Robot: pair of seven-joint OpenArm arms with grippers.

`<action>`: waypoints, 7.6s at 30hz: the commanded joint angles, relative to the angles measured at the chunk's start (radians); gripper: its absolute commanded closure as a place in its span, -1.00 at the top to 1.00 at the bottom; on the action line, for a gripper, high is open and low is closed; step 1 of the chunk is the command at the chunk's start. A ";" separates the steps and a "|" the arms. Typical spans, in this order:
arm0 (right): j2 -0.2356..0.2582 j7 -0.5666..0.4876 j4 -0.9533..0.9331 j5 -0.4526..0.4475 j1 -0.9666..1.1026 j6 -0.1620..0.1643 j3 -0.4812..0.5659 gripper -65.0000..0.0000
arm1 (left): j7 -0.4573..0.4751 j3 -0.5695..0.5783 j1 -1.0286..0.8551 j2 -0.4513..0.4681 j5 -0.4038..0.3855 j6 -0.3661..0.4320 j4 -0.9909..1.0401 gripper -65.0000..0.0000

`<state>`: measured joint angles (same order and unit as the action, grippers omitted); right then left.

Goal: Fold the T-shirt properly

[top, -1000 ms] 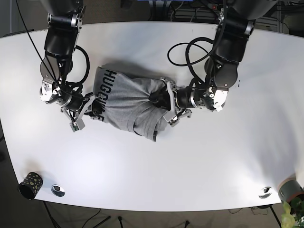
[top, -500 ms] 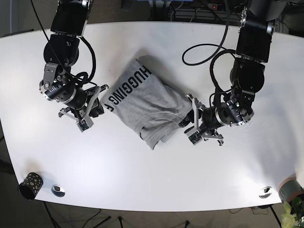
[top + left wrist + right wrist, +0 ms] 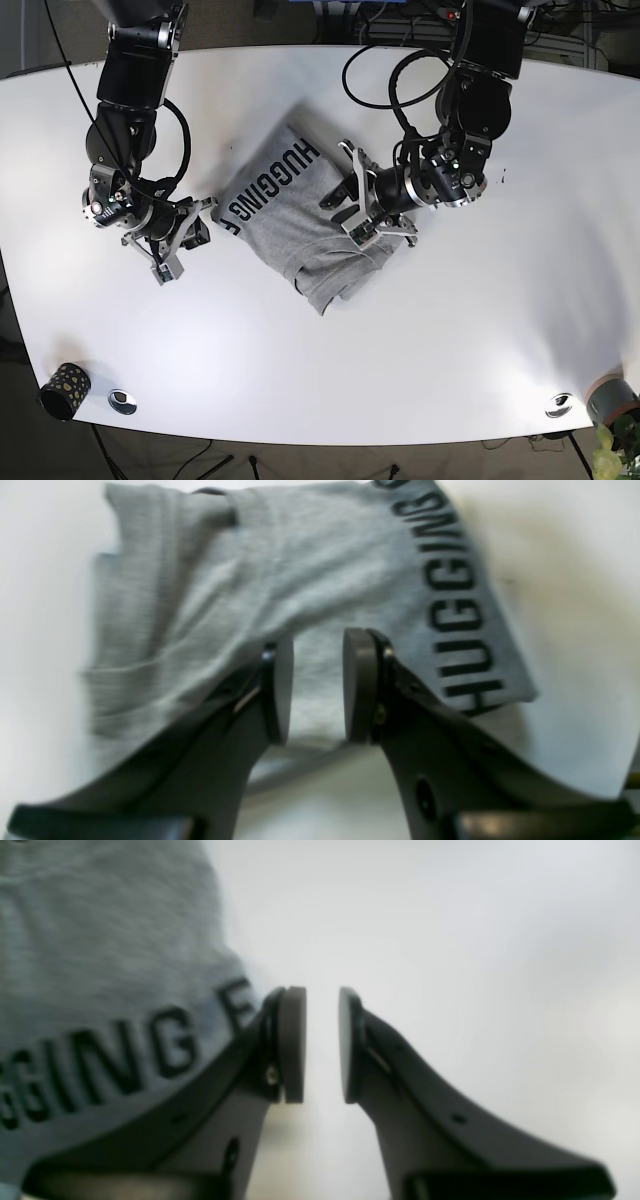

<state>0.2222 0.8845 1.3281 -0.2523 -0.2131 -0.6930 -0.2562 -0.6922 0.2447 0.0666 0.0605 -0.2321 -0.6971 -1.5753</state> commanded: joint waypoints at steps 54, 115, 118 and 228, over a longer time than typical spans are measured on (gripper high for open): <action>-0.102 -0.008 0.414 -0.031 0.337 -0.005 0.260 -0.69 | 0.374 0.080 -0.103 -0.043 0.253 0.764 0.209 0.35; -0.108 -0.141 0.476 0.118 0.283 -0.005 0.099 -0.69 | 0.322 -0.698 -0.106 0.706 0.132 0.086 0.379 0.33; -0.122 -0.224 0.474 0.230 0.284 -0.005 0.097 -0.69 | 0.325 -0.698 -0.107 0.648 0.132 0.087 0.290 0.33; 0.003 -0.991 0.207 0.037 1.351 0.131 -0.010 -0.69 | 0.694 -0.394 -1.183 -0.129 0.336 0.552 -0.060 0.26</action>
<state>0.2199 -0.0925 1.5036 -0.2073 1.0992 -0.5533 -0.2607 -0.0101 -0.1486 -1.0798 -0.0635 0.1051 -0.1459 -1.5940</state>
